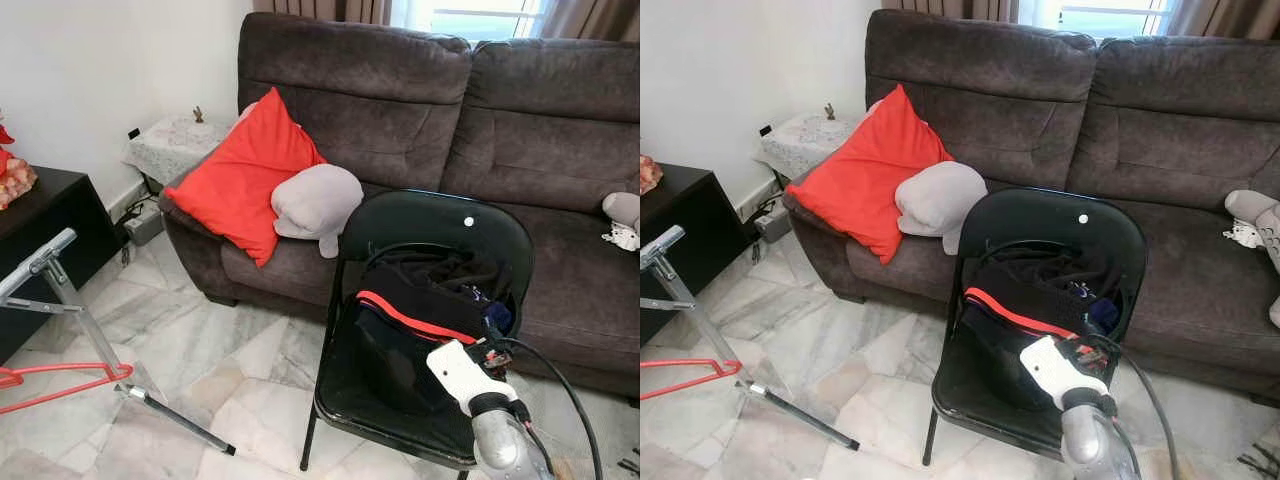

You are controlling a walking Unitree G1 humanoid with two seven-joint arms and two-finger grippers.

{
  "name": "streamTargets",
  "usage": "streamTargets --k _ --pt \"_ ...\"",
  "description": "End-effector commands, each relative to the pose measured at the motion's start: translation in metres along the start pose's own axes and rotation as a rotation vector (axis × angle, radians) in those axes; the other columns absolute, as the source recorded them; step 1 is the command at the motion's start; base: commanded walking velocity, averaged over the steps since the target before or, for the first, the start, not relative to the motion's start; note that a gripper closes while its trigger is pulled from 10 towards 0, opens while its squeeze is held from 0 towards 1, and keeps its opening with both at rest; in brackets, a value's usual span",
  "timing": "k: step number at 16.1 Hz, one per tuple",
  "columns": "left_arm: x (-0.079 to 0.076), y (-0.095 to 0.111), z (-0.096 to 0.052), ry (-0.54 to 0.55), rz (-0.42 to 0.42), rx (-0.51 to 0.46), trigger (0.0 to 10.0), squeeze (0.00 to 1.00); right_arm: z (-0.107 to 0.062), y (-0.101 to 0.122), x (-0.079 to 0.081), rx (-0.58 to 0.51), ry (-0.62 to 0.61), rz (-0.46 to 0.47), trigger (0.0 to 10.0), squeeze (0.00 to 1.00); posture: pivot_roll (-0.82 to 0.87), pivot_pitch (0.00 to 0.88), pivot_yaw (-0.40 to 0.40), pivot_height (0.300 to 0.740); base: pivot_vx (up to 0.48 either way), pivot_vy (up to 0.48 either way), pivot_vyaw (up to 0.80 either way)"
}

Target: Hang hanger

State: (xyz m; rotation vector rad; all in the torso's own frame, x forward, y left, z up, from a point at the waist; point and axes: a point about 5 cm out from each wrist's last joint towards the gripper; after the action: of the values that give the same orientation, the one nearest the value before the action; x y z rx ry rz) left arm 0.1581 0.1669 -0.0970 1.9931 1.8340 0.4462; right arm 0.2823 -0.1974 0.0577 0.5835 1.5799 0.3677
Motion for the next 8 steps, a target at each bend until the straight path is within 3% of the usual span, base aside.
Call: streamTargets --k 1,8 --pt "-0.0036 -0.0158 -0.0015 -0.014 0.003 0.068 10.0 0.00 -0.0017 -0.0028 -0.0011 0.014 -0.005 -0.001 10.0 0.00 -0.02 0.033 0.032 0.740 0.000 0.000 0.00" --pt "-0.0034 -0.0159 -0.0016 -0.013 0.003 0.067 10.0 0.00 -0.0041 -0.0007 -0.0010 0.027 -0.021 -0.001 10.0 0.00 -0.02 0.033 0.032 0.740 0.000 0.000 0.00"
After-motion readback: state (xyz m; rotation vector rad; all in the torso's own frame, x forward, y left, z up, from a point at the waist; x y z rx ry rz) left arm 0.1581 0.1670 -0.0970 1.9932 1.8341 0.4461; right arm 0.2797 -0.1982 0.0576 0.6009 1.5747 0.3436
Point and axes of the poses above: a point about 5 cm out from each wrist's last joint towards the gripper, its own z axis pointing out of the wrist towards the gripper, its own y axis along the axis of the wrist's last joint, x = y × z, and after that the axes turned 5 degrees about -z, right-handed
